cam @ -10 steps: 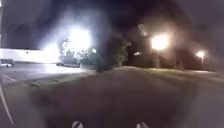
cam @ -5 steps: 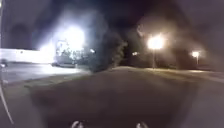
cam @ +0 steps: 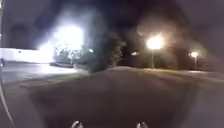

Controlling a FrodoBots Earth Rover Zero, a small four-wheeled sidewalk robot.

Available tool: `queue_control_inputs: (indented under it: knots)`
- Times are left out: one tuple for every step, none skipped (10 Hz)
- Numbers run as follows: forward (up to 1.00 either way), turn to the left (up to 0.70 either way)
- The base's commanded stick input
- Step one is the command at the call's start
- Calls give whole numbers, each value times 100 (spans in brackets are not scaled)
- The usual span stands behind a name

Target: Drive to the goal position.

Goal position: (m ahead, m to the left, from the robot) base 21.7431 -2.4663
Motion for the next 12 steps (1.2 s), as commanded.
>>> queue_control_inputs:
  knots:
    - [50,0]
    - [50,0]
    - [50,0]
    - [50,0]
    - [50,0]
    - [50,0]
    - [50,0]
    - [50,0]
    - [50,0]
    - [50,0]
    - [50,0]
    - [50,0]
